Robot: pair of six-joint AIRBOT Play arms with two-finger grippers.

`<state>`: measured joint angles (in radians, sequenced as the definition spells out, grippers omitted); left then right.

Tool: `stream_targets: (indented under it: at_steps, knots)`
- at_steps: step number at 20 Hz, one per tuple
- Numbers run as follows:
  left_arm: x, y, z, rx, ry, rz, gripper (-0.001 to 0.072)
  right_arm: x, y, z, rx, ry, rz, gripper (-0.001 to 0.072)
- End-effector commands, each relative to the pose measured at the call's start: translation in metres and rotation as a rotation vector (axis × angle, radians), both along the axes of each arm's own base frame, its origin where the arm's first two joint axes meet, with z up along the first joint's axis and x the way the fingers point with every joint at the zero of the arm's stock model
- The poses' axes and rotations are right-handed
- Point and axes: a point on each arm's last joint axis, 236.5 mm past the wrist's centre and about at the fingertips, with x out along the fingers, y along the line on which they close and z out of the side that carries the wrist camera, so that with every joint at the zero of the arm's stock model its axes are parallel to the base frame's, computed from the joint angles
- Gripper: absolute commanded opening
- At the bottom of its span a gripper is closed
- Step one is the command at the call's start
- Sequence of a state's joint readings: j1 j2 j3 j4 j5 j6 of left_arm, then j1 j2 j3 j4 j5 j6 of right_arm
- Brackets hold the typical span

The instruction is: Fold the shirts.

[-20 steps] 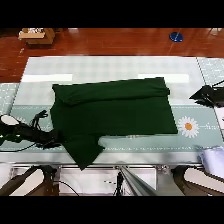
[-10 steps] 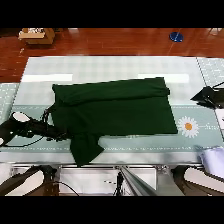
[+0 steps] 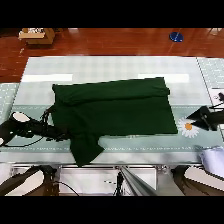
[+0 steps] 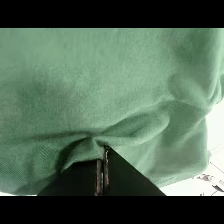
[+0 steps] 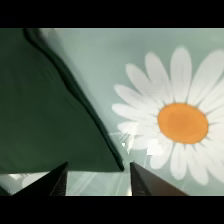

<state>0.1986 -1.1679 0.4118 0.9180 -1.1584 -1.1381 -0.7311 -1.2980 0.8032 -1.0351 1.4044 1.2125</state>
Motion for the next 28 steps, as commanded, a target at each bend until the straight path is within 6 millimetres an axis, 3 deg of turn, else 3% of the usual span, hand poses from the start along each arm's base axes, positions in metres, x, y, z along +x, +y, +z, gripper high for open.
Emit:
stream_targets:
  at_steps: [1,7,10,11,14,17,19,23,26,28]
  knots:
    - [-0.002,-0.002,0.002,-0.011,0.008,-0.005,0.0026,-0.02,0.02,-0.021,0.039,0.034,0.024,0.0472]
    - [-0.004,-0.003,0.003,-0.015,0.014,-0.008,0.0026,-0.008,0.053,-0.038,-0.027,0.014,0.149,0.0471]
    - [-0.003,-0.002,0.003,-0.014,0.01,-0.008,0.0026,-0.015,0.063,-0.047,-0.097,0.067,0.233,0.0469]
    - [-0.002,-0.002,0.003,-0.013,0.008,-0.008,0.0026,-0.017,0.066,-0.049,-0.111,0.072,0.266,0.0429]
    - [0.005,-0.001,0.006,-0.01,-0.01,-0.008,0.0026,-0.013,0.076,-0.049,-0.119,0.056,0.301,0.004]
    - [0.02,0.0,0.022,-0.02,-0.044,-0.029,0.0025,0.001,0.086,-0.032,-0.073,-0.015,0.317,0.003]
    - [0.048,0.002,0.05,-0.022,-0.134,-0.046,0.0026,0.032,0.089,0.001,-0.069,-0.146,0.297,0.003]
    - [0.133,0.011,0.14,0.009,-0.458,-0.028,0.0026,0.11,0.091,0.082,-0.065,-0.449,0.16,0.003]
    - [0.187,0.028,0.177,0.075,-0.636,0.046,0.0026,0.162,0.079,0.107,-0.154,-0.589,0.08,0.0029]
    - [0.207,0.034,0.176,0.079,-0.644,0.109,0.0026,0.191,0.09,0.108,-0.182,-0.634,0.07,0.0029]
